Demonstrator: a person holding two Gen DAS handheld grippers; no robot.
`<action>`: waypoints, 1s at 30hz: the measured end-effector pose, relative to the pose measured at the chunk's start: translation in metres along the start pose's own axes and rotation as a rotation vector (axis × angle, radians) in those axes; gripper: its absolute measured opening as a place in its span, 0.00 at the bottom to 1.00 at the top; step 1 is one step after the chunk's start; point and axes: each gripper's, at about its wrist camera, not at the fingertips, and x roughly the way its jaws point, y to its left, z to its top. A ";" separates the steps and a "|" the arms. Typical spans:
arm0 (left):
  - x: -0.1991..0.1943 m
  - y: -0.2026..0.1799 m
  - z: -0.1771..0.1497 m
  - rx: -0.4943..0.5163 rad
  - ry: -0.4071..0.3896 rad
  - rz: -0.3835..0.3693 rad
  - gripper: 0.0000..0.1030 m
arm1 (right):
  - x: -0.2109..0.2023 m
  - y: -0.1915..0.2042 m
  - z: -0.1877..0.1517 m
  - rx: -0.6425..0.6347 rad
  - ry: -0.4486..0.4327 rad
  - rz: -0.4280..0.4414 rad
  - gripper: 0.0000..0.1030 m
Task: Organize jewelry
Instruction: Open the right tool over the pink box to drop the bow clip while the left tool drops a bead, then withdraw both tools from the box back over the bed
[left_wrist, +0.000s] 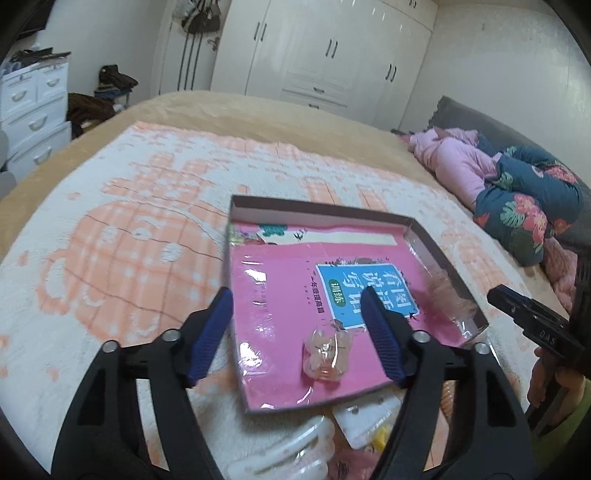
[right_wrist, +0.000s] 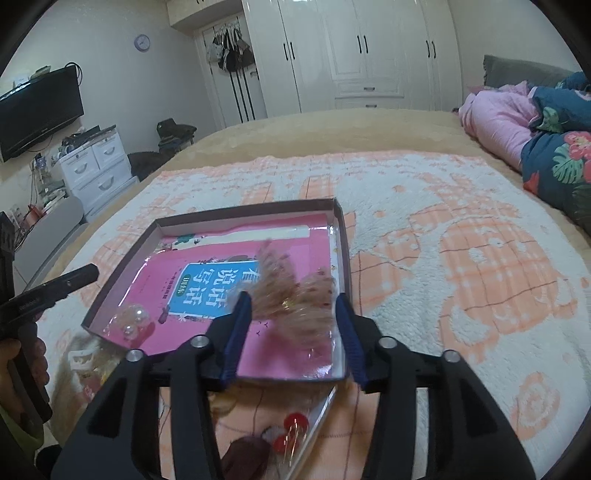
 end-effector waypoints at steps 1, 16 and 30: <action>-0.009 0.000 -0.002 -0.005 -0.017 0.005 0.70 | -0.007 0.001 -0.001 -0.003 -0.011 -0.001 0.52; -0.087 -0.009 -0.025 -0.047 -0.116 0.002 0.89 | -0.079 0.023 -0.021 -0.057 -0.084 0.015 0.64; -0.126 -0.019 -0.057 -0.015 -0.121 0.006 0.89 | -0.108 0.052 -0.057 -0.106 -0.046 0.058 0.66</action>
